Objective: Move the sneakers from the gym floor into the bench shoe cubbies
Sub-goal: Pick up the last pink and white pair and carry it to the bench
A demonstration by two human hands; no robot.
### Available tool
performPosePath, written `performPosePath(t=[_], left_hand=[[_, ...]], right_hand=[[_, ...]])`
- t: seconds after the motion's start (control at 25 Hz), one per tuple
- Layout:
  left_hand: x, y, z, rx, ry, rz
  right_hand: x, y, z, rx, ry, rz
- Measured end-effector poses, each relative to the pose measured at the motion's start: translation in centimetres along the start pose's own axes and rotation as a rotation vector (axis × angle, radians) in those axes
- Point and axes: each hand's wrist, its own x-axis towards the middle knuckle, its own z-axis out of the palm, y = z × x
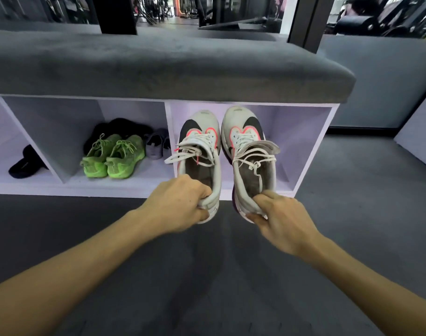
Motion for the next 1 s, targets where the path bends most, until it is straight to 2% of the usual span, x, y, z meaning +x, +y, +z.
performPosePath(t=[0.36,0.72,1.0], left_hand=[[5.1,-2.4,5.2,0.002,-0.070,-0.039],[15.6,-9.9,11.0,-0.015,-0.144,-0.116],[23.6,-15.7,16.0,-0.005,-0.240,-0.172]], right_hand=[[3.7,3.9,4.9,0.055,-0.069,0.024],[15.0,8.9,12.5,0.064,-0.135,0.104],[23.3,12.8,18.5,0.022,-0.226,0.234]])
